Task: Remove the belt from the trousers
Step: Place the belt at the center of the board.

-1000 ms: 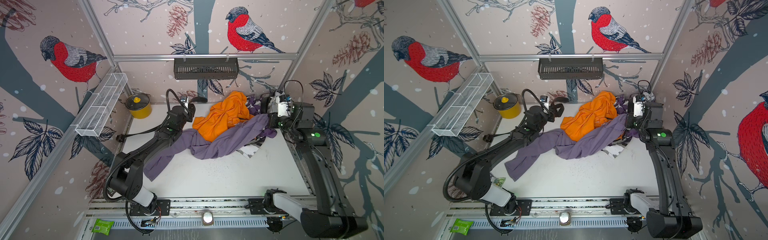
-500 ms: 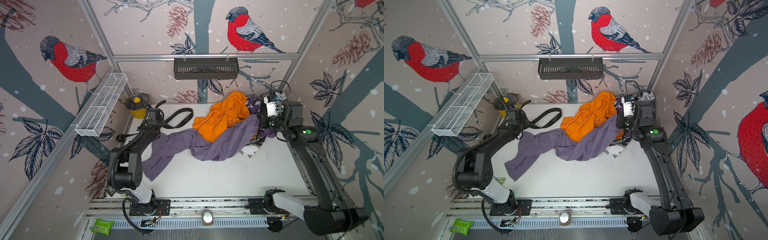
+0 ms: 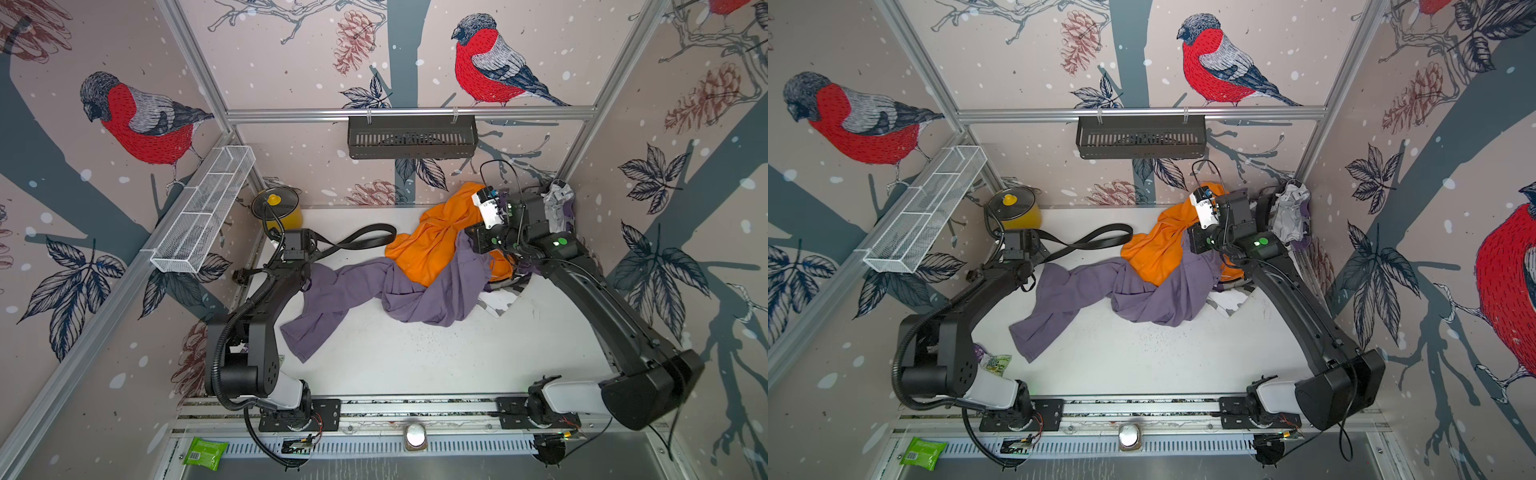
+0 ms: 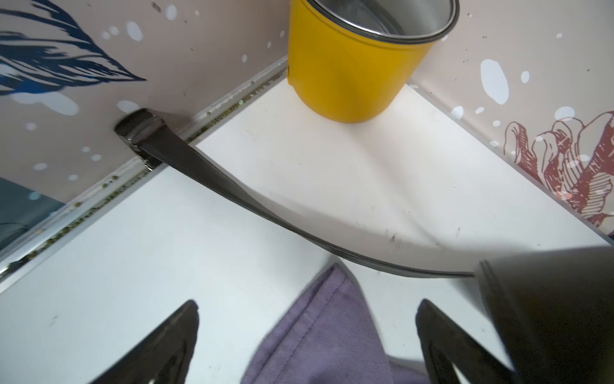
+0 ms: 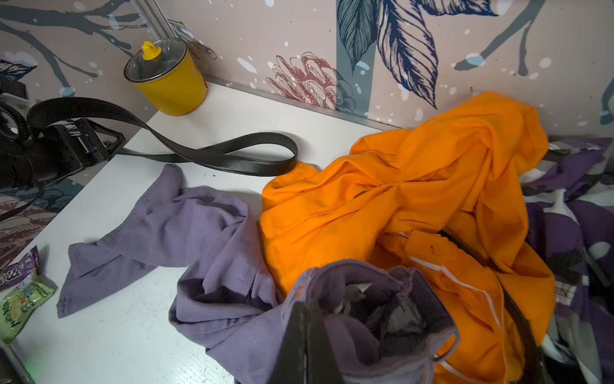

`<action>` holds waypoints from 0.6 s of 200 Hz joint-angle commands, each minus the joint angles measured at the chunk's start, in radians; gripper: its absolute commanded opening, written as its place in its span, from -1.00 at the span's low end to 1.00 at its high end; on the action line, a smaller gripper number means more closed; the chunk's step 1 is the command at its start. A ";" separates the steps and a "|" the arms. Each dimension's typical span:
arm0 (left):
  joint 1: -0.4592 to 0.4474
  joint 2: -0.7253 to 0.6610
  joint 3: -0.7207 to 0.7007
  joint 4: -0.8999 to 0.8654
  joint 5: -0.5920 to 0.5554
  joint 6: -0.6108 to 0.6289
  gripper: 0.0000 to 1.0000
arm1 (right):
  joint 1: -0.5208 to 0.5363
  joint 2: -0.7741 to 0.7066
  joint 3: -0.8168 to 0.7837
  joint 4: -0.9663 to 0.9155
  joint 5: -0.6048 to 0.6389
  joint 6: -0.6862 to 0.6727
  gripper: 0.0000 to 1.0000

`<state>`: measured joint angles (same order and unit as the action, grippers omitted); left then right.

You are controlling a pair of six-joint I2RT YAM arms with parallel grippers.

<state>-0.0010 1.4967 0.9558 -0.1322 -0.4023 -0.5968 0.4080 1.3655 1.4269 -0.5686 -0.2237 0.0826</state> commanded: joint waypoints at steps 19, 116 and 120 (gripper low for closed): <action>0.033 0.108 0.070 -0.028 0.074 0.099 1.00 | 0.028 0.036 0.031 0.072 -0.022 0.003 -1.00; 0.087 0.512 0.422 -0.133 0.280 0.098 0.97 | 0.165 0.192 0.151 0.077 -0.120 -0.013 -1.00; 0.089 0.521 0.430 -0.131 0.286 0.099 0.96 | 0.172 0.201 0.159 0.078 -0.124 -0.014 -1.00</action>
<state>0.0780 1.9663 1.3380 -0.2295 -0.1558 -0.5148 0.5442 1.5276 1.5402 -0.5301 -0.2958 0.0784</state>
